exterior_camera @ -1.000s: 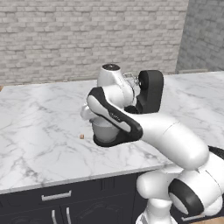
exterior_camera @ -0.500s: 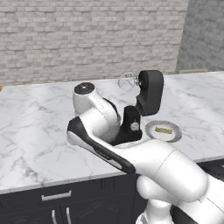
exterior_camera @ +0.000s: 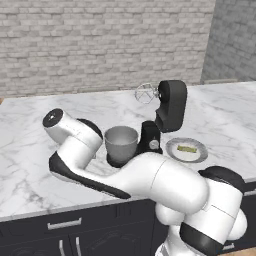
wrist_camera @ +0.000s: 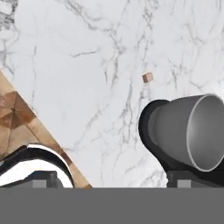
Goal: Add butter and sugar cubes to the stand mixer bowl and then turn on the stand mixer to begin making frosting.
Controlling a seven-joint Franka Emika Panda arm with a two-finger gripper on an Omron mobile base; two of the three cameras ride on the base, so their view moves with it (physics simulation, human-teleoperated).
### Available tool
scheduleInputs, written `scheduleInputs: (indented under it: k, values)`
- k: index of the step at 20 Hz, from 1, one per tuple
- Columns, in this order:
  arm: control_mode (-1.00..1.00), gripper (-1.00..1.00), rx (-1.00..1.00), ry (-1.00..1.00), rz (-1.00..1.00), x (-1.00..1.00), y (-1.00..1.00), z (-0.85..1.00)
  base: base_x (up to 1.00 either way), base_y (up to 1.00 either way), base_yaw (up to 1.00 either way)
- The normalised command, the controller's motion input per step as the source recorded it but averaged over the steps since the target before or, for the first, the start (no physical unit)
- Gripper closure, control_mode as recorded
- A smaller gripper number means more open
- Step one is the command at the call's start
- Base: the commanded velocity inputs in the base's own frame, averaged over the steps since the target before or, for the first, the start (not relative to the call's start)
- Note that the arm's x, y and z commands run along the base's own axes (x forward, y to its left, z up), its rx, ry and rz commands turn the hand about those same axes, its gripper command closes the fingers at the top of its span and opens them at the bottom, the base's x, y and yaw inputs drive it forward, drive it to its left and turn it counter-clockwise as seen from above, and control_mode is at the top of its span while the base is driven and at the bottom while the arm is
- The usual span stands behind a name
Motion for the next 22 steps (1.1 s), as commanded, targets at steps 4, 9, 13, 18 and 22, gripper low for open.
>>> scheduleInputs:
  k: [4,9,13,18,22]
  values:
    - [-1.00,-1.00,-0.36,0.02,0.14,0.26,0.09,-0.12,0.00,0.00,0.00]
    - [-1.00,-1.00,-0.25,0.01,0.11,0.48,-0.05,-0.33,0.00,0.00,0.00]
    - [-1.00,-1.00,-0.14,0.04,0.07,0.54,-0.22,-0.41,0.00,0.00,0.00]
    - [-1.00,-1.00,-0.04,0.10,0.04,0.50,-0.17,-0.44,0.00,0.00,0.00]
    - [-1.00,-1.00,0.00,0.15,0.02,0.42,-0.18,-0.41,0.00,0.00,0.00]
